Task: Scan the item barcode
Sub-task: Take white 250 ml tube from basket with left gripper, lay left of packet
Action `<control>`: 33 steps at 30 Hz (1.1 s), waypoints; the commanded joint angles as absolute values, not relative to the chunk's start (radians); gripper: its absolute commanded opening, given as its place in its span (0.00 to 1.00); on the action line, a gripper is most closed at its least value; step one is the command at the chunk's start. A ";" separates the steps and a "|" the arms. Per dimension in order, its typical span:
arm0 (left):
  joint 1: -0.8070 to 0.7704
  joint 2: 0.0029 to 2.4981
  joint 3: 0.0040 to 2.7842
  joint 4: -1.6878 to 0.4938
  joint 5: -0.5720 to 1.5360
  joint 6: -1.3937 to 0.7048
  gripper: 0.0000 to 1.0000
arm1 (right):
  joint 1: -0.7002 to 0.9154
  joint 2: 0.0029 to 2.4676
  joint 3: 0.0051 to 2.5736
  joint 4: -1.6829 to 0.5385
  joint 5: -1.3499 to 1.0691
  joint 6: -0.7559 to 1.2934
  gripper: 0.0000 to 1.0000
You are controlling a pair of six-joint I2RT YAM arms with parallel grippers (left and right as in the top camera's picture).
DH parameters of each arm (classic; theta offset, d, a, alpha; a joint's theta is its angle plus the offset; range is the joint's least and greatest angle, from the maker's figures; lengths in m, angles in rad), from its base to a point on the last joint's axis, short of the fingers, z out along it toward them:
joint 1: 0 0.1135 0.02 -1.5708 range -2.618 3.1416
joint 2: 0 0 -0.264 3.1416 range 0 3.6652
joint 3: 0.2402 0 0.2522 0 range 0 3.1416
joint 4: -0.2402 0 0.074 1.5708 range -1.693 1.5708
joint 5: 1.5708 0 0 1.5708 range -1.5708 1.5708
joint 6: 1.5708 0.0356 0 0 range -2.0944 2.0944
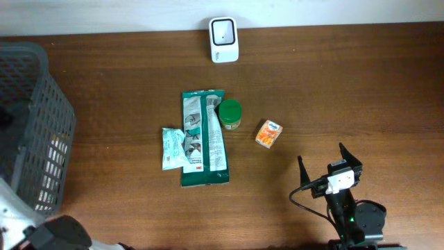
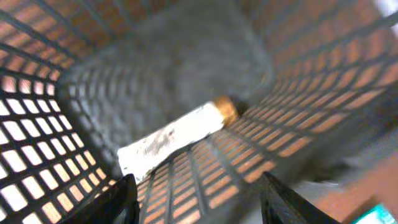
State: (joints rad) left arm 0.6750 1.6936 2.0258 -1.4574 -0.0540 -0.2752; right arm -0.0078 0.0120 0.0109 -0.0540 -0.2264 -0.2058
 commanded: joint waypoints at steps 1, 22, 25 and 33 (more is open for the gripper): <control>0.688 1.702 1.866 -1.375 -0.026 -0.162 0.59 | -0.013 0.006 0.006 -0.060 -0.228 -0.198 0.98; 0.900 2.061 1.597 -1.186 0.355 0.467 0.56 | -0.013 0.006 0.006 -0.060 -0.228 -0.198 0.98; 0.900 2.105 1.597 -1.179 0.356 0.474 0.56 | -0.013 0.006 0.006 -0.060 -0.228 -0.198 0.98; 0.900 2.143 1.597 -1.126 0.233 0.434 0.25 | -0.013 0.006 0.006 -0.060 -0.228 -0.198 0.98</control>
State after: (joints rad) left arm 0.8989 2.1151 1.6009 -1.1389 0.3237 0.4683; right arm -0.0078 0.0120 0.0109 -0.0540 -0.2264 -0.2054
